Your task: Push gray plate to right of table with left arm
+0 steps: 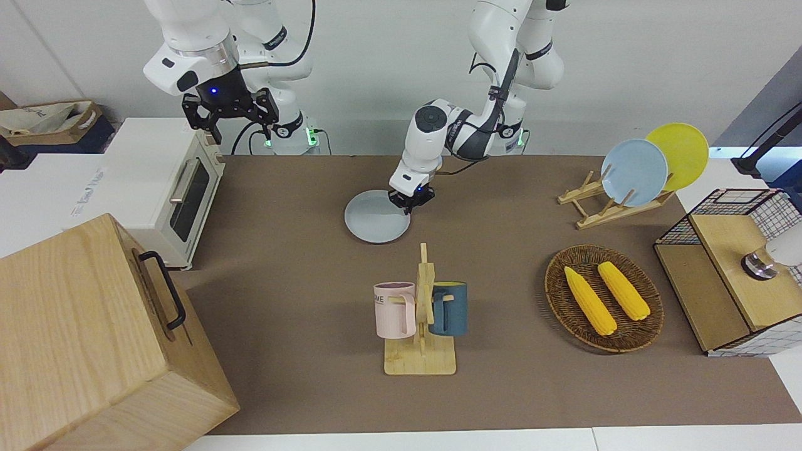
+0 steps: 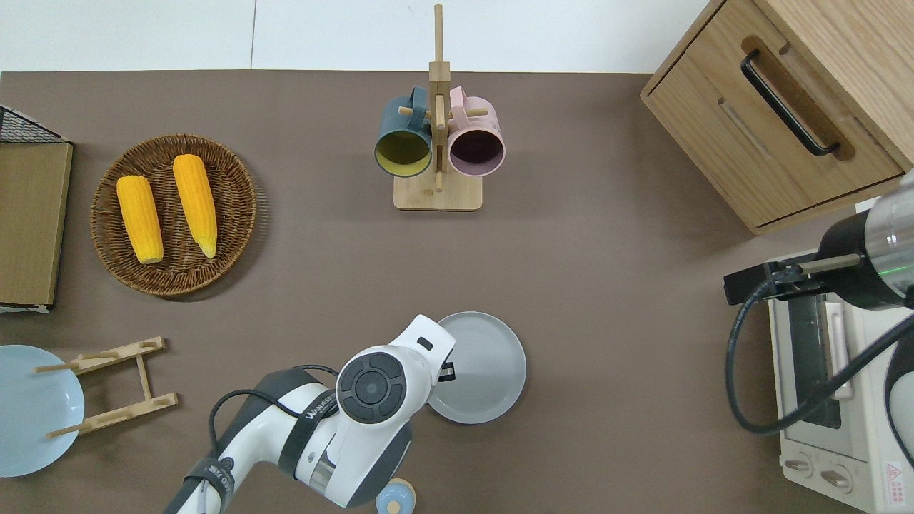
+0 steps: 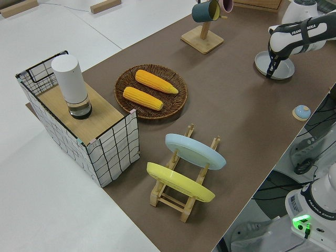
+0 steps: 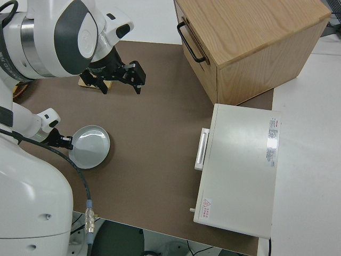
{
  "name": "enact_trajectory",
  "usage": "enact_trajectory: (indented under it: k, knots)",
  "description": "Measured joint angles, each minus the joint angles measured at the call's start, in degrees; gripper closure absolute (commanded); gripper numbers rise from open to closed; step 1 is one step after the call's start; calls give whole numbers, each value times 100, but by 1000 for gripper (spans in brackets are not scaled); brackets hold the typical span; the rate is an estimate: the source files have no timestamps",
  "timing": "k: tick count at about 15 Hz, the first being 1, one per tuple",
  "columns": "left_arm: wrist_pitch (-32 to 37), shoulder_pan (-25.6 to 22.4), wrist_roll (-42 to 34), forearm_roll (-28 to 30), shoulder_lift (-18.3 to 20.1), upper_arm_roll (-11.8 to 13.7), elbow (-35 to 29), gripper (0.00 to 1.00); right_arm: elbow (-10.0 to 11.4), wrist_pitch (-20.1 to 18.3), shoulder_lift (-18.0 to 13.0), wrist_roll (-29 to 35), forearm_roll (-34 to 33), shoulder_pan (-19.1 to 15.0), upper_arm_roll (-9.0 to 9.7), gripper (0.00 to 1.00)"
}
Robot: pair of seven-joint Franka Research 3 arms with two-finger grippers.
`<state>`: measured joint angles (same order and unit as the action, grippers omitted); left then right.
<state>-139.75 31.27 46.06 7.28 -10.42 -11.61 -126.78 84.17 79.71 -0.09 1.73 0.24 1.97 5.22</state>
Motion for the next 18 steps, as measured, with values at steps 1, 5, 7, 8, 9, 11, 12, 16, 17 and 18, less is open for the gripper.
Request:
enact_trajectory:
  k: [1, 5, 7, 8, 9, 11, 12, 16, 17, 18]
  knots:
    - [0, 72, 102, 0, -88, 0, 113, 1000, 0, 0, 0, 0, 0, 0, 0, 17]
    - [0, 314, 420, 0, -383, 3, 501, 1000, 0, 0, 0, 0, 0, 0, 0, 17]
    - [1, 411, 509, 0, -498, 5, 655, 1000, 0, 0, 0, 0, 0, 0, 0, 17]
    - [2, 448, 554, 0, -552, 5, 727, 1000, 0, 0, 0, 0, 0, 0, 0, 17]
    - [6, 480, 598, 0, -602, 3, 796, 1000, 0, 0, 0, 0, 0, 0, 0, 17]
    - [8, 504, 631, 0, -628, 9, 832, 1000, 0, 0, 0, 0, 0, 0, 0, 17]
    - [8, 505, 631, 0, -628, 10, 832, 1000, 0, 0, 0, 0, 0, 0, 0, 17]
    - [-24, 532, 634, 0, -712, 6, 845, 0, 0, 0, 0, 0, 0, 0, 0, 17]
    - [-34, 546, 634, 0, -742, 4, 887, 0, 0, 0, 0, 0, 0, 0, 0, 17]
    - [-32, 558, 622, 0, -769, 4, 916, 0, 0, 0, 0, 0, 0, 0, 0, 17]
